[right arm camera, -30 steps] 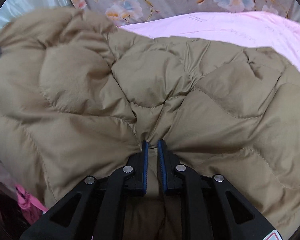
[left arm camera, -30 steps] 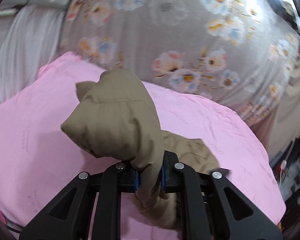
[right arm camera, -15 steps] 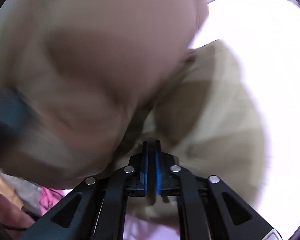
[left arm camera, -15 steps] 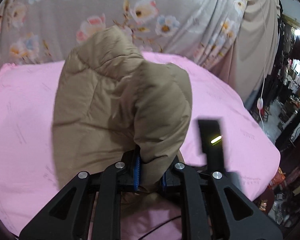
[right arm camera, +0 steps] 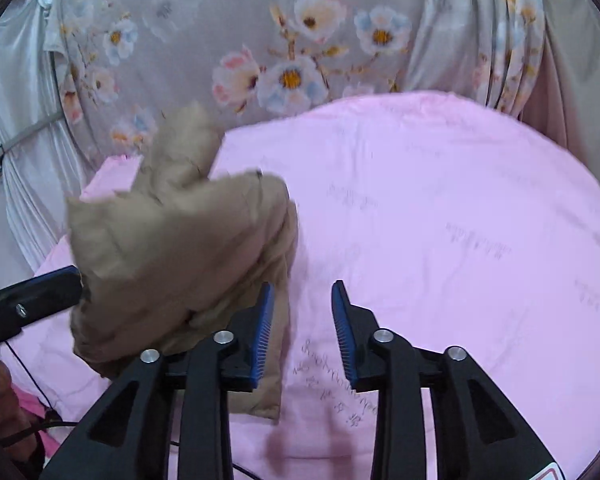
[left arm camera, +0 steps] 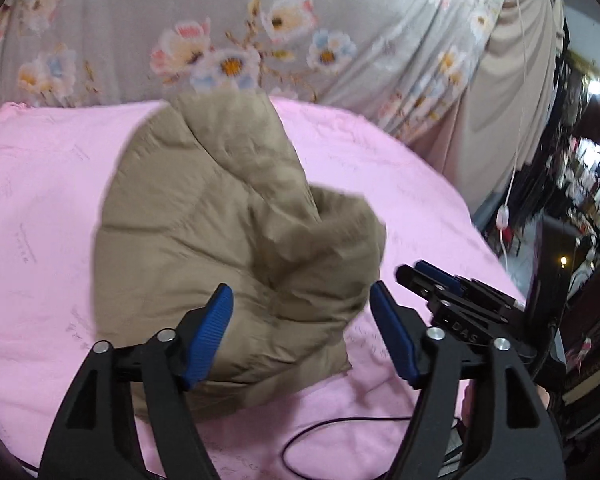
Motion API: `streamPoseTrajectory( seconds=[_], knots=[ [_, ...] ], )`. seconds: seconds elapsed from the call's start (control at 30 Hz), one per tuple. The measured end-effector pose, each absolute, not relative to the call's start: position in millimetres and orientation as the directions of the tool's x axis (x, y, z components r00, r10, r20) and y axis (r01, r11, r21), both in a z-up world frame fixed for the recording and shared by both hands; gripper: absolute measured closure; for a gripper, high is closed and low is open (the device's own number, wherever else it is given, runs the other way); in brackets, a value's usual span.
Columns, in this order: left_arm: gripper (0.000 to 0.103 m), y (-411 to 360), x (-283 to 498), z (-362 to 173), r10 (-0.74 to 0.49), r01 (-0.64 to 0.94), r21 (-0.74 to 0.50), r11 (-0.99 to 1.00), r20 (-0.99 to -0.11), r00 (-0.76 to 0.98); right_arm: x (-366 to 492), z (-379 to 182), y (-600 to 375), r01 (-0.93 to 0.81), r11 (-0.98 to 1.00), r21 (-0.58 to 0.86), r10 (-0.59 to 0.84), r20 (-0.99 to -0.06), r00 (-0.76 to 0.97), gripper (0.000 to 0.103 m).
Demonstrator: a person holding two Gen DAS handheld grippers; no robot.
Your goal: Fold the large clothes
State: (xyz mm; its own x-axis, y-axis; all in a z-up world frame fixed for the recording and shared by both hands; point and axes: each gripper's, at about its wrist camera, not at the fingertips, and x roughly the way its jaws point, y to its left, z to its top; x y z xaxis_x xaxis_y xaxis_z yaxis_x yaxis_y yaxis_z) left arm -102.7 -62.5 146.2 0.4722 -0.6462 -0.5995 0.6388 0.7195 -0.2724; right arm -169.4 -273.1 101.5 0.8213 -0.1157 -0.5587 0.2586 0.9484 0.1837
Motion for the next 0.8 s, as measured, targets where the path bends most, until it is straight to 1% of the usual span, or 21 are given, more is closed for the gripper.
streamPoseTrajectory(
  seconds=[0.03,0.07,0.1,0.13,0.2,0.27,0.33,0.47,0.53,0.57,0.6,0.63,0.67,0.7,0.8],
  knots=[
    [0.032,-48.2,-101.8,155.3,-0.629,0.611,-0.263,0.746,-0.577,0.520,-174.3,111.4,-267.7,0.242,0.956,0.168,-0.118,-0.533,0.838,0.061],
    [0.032,-37.9,-98.3,159.7,-0.605,0.582,-0.253,0.773,-0.571,0.555,-172.9,120.2,-263.6,0.223,0.963,0.154,-0.116,-0.511,0.852,0.058],
    [0.032,-27.5,-92.4,162.4,-0.569,0.541,-0.243,0.805,-0.573,0.589,-181.0,129.0,-261.4,0.208,0.968,0.142,-0.113,-0.495,0.862,0.053],
    [0.032,-17.8,-84.7,162.9,-0.534,0.501,-0.237,0.832,-0.583,0.612,-180.0,138.4,-250.6,0.187,0.974,0.124,-0.107,-0.478,0.872,0.048],
    [0.032,0.3,-71.0,158.2,-0.479,0.430,-0.239,0.871,-0.611,0.631,-174.8,153.1,-228.7,0.145,0.986,0.077,-0.095,-0.456,0.885,0.043],
    [0.032,13.7,-58.7,151.8,-0.436,0.372,-0.242,0.896,-0.640,0.633,-167.4,159.6,-210.2,0.114,0.993,0.034,-0.086,-0.458,0.885,0.042],
    [0.032,22.4,-49.5,142.0,-0.408,0.334,-0.247,0.910,-0.675,0.614,-154.1,160.3,-196.1,0.094,0.996,0.001,-0.082,-0.483,0.872,0.041],
    [0.032,24.3,-45.4,125.7,-0.385,0.323,-0.230,0.918,-0.714,0.585,-130.9,142.1,-179.8,0.089,0.994,-0.061,-0.108,-0.549,0.829,0.041],
    [0.032,19.9,-47.2,116.3,-0.380,0.337,-0.216,0.916,-0.734,0.563,-126.8,133.3,-183.3,0.091,0.994,-0.057,-0.107,-0.570,0.814,0.041],
    [0.032,18.7,-50.6,111.5,-0.380,0.343,-0.212,0.915,-0.741,0.554,-126.1,130.4,-187.1,0.093,0.995,-0.040,-0.099,-0.578,0.810,0.043],
    [0.032,14.9,-50.4,106.6,-0.377,0.353,-0.204,0.913,-0.752,0.541,-126.0,127.7,-192.4,0.102,0.995,-0.021,-0.095,-0.587,0.804,0.046],
    [0.032,9.2,-49.6,103.9,-0.374,0.359,-0.197,0.912,-0.758,0.534,-125.7,125.2,-196.6,0.113,0.994,-0.009,-0.096,-0.596,0.797,0.058],
    [0.032,6.2,-49.1,99.4,-0.367,0.365,-0.186,0.912,-0.767,0.526,-125.2,121.1,-202.9,0.126,0.992,0.008,-0.094,-0.616,0.782,0.067],
    [0.032,4.1,-48.1,93.9,-0.361,0.368,-0.180,0.912,-0.779,0.514,-125.3,115.9,-209.9,0.141,0.990,0.030,-0.090,-0.638,0.765,0.081],
    [0.031,0.9,-44.5,81.6,-0.363,0.373,-0.190,0.908,-0.802,0.474,-130.1,100.3,-222.9,0.173,0.981,0.083,-0.071,-0.682,0.728,0.087]
  ],
)
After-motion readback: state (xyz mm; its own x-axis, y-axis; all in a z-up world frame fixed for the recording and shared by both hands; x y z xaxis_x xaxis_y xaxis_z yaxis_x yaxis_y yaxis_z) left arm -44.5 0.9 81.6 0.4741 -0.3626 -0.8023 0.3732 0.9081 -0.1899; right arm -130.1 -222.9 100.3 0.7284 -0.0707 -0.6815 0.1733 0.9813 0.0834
